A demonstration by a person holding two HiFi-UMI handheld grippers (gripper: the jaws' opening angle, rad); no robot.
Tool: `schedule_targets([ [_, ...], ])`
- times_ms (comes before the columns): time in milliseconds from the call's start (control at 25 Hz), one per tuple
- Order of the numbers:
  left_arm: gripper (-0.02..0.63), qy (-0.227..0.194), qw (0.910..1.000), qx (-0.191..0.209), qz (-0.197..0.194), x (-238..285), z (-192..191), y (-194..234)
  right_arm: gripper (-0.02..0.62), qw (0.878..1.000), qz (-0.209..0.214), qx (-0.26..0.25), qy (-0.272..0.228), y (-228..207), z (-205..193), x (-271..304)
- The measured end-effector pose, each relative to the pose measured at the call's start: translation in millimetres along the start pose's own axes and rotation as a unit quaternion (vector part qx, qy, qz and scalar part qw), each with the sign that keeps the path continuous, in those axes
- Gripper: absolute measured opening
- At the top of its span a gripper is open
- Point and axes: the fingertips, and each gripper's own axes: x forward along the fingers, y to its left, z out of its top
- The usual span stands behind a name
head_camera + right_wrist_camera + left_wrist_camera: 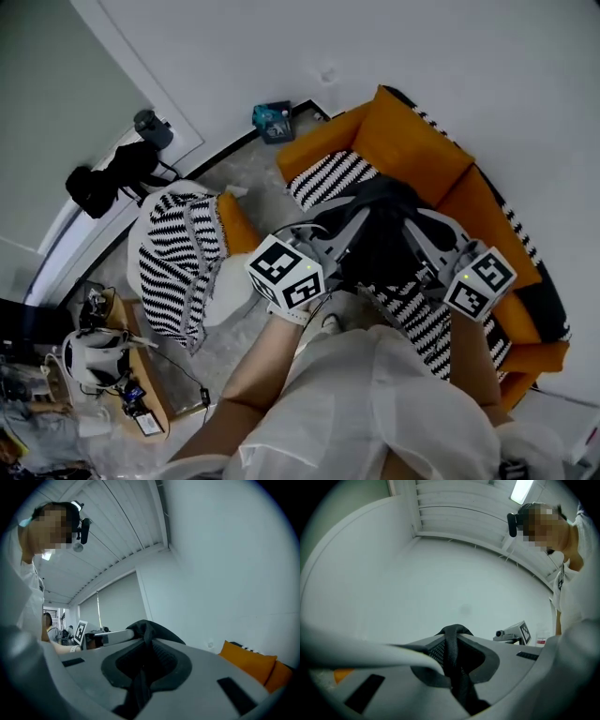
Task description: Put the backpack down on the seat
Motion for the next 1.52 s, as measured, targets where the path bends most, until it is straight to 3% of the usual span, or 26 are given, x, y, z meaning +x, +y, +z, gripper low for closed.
schedule_targets([
  [520, 0.044, 0.021, 0.9993, -0.032, 0.002, 7.6, -4.9, 98.8, 0.040, 0.999, 0.008, 0.026, 0.027, -39.1, -16.7, 87.7],
  [1000, 0.044, 0.062, 0.9972, -0.030, -0.030, 85.9, -24.2, 182.2, 0.040, 0.998, -0.005, 0.035, 0.042, -140.9, -26.7, 135.4],
  [1320, 0.044, 0.101, 0.9921, -0.047, -0.058, 136.9, -53.0, 238.6, 0.040, 0.994, -0.078, 0.039, 0.073, -208.7, -49.5, 162.8],
  [1520, 0.044, 0.144, 0.9829, -0.067, -0.093, 161.7, -83.7, 263.5, 0.040, 0.984, -0.135, 0.060, 0.095, -241.8, -75.3, 170.3],
])
